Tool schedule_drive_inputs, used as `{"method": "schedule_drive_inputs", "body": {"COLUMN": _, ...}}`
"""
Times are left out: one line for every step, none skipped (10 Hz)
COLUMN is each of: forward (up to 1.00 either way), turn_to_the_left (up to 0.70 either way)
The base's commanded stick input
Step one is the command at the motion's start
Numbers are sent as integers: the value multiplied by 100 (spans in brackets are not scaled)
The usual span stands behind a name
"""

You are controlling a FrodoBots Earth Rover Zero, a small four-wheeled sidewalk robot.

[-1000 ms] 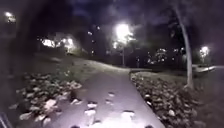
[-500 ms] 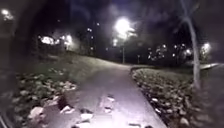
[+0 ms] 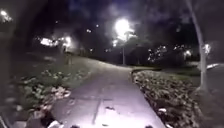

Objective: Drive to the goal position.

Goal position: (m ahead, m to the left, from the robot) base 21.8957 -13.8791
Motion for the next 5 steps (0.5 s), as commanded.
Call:
{"method": "schedule_drive_inputs", "body": {"forward": 70, "turn_to_the_left": 0}}
{"method": "schedule_drive_inputs", "body": {"forward": 70, "turn_to_the_left": 0}}
{"method": "schedule_drive_inputs", "body": {"forward": 70, "turn_to_the_left": 0}}
{"method": "schedule_drive_inputs", "body": {"forward": 70, "turn_to_the_left": 0}}
{"method": "schedule_drive_inputs", "body": {"forward": 70, "turn_to_the_left": 0}}
